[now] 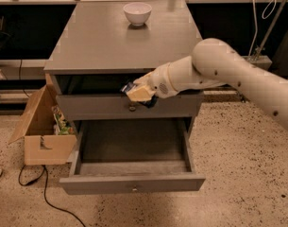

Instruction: Place rxbar blueberry into middle drawer

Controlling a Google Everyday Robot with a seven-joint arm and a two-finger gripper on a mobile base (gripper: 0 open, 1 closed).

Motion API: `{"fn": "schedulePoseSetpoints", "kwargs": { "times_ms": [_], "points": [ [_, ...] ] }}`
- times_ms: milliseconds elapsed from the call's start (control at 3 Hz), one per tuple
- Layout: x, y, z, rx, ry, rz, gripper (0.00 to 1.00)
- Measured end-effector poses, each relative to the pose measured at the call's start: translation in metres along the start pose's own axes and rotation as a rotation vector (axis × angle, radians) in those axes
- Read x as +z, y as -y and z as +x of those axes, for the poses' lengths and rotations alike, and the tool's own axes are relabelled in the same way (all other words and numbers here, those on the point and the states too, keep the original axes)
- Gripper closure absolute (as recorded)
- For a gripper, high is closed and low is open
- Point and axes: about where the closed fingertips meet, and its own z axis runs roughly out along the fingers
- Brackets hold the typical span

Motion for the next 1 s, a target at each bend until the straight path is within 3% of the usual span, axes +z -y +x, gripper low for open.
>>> {"fn": "schedulePoseSetpoints", "kwargs": {
  "times_ms": [667,1000],
  "points": [
    [0.008,-0.008,0.011,0.007,-0.021,-0.019,1.00],
    [0.043,-0.028,0.052,0.063,-0.086,-0.071,1.00]
  ]
}}
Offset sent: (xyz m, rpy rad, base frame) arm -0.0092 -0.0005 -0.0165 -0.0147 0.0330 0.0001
